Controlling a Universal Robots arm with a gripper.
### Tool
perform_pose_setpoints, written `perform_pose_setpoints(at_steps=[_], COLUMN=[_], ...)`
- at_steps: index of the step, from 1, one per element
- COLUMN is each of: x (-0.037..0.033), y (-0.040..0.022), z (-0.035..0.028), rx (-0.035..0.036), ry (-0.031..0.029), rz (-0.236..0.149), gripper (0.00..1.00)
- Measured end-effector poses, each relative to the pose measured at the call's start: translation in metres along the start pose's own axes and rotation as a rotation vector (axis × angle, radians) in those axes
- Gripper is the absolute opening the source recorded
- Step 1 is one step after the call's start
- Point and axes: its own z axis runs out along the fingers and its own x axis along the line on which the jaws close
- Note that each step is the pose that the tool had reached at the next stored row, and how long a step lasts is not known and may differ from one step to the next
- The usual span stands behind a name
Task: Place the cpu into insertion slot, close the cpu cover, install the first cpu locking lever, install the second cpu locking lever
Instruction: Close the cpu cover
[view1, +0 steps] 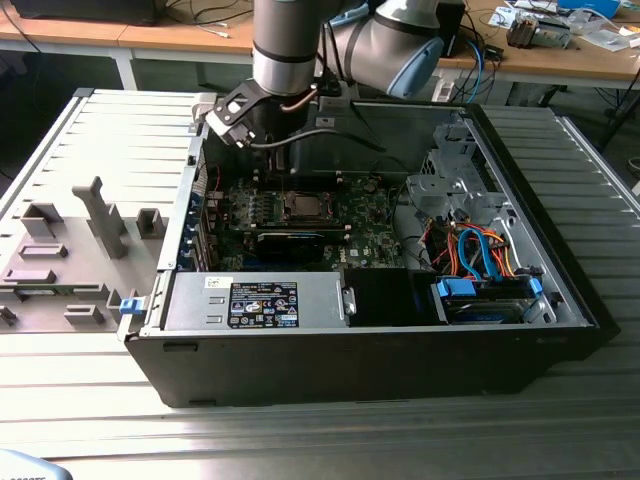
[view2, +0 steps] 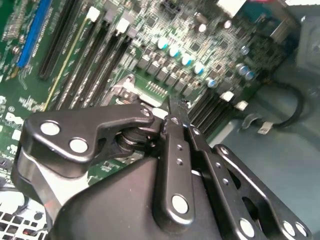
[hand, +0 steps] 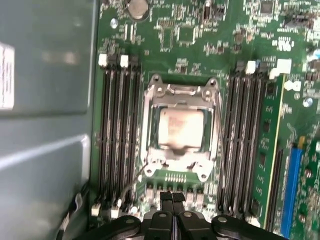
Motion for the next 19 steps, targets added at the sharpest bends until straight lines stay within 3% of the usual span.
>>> perform_pose_setpoints(at_steps=[3, 7, 12, 15, 19], x=[-0.0015, -0.0033, -0.0044, -0.0049, -0.0052], y=[0.0152, 0.0337, 0.0391, 0.042, 0.043], z=[0.0015, 0.0069, 0.0211, 0.0261, 0.032], rx=[0.0188, 0.0336, 0.0412, 0.0452, 0.0462], ry=[0.0015, 0.0026, 0.0023, -0.0022, -0.002], rz=[0.001, 0.001, -0.004, -0.038, -0.037], gripper=[0.11, 0.11, 0.11, 0.11, 0.11])
